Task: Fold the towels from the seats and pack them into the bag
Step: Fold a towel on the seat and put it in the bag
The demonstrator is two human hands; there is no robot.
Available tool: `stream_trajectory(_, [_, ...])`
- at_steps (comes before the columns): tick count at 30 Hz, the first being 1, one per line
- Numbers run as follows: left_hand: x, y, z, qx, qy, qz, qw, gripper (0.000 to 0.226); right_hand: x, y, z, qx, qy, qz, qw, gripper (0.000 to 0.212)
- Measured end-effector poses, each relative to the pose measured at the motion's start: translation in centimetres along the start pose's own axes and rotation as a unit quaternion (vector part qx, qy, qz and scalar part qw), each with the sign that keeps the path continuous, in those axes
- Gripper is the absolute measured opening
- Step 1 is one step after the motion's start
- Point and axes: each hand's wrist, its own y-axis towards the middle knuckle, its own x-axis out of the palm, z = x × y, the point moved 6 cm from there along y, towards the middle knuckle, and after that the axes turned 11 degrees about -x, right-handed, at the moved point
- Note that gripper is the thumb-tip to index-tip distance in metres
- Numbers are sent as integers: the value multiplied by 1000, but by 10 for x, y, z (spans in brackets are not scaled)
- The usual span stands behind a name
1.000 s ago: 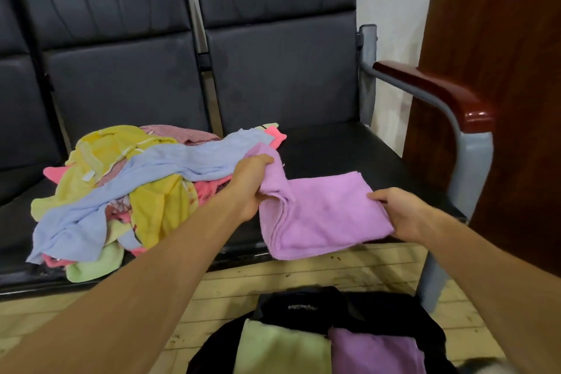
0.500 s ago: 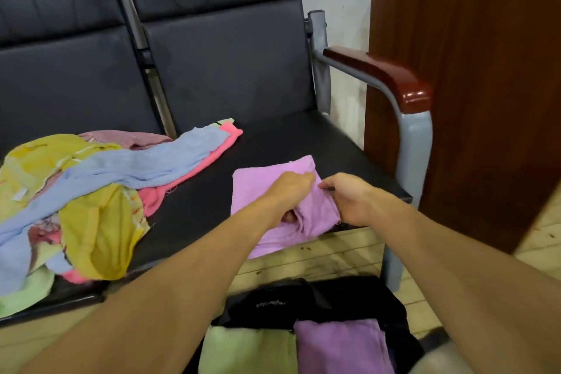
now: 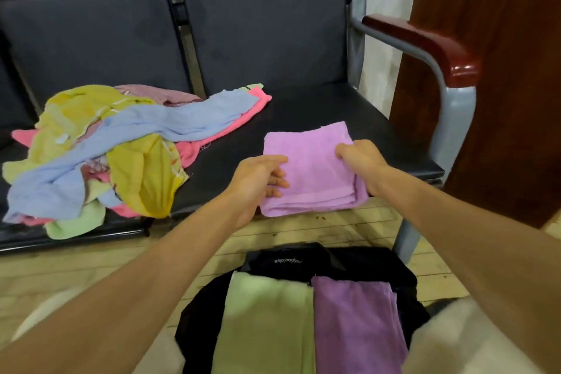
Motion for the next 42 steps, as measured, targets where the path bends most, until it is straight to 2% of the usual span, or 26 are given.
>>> stream_trajectory(3, [-14,-3,-11,-20,-47,20,999,29,12,-12,-17,-46,-58,-35,997,44])
stream_trajectory(5, [-18,-4,-14,-30,-64,27,997,27,18,-22,-28,-79,-69,-53,993,39])
stream_trajectory(8, [-24,-8,-19,-57,-106,50,991,16,20,-38,-55,-146,-29,-46,988,21])
stream_trajectory(12, [-39,-10,-25,-108,-152,116,976,11,23,-61,-82,-203,0,-36,979,8])
stream_trajectory(14, [-41,-14,-31,-124,-182,113,969,9,29,-72,-84,-187,36,-49,980,20])
stream_trajectory(17, [-31,-24,-49,-160,-236,27,958,28,41,-90,-84,-150,104,-81,980,31])
stream_trajectory(19, [-20,-32,-61,-201,-291,-63,933,37,46,-100,-80,-128,141,-88,978,37])
stream_trajectory(21, [-17,-36,-70,-221,-313,-114,916,44,49,-110,-70,-102,185,-93,973,35])
stream_trajectory(26, [-18,-47,-82,-189,-200,-144,951,39,34,-126,-32,-42,192,-81,977,32])
stream_trajectory(29, [-14,-46,-91,-147,-48,-60,986,31,18,-127,2,-30,98,-64,993,28])
stream_trajectory(31, [-8,-42,-94,-94,51,-13,994,25,8,-131,25,-40,36,-58,997,25])
stream_trajectory(33, [4,-36,-99,-41,123,14,991,21,3,-134,48,-60,-9,-68,996,22])
stream_trajectory(36, [32,-28,-116,18,253,31,967,26,-5,-134,84,-85,-153,-79,981,22])
stream_trajectory(40, [63,-5,-173,-19,313,9,949,35,-14,-137,138,-26,-247,-98,964,45])
stream_trajectory(42, [75,1,-201,-50,287,-5,957,38,-15,-141,163,6,-252,-96,963,41])
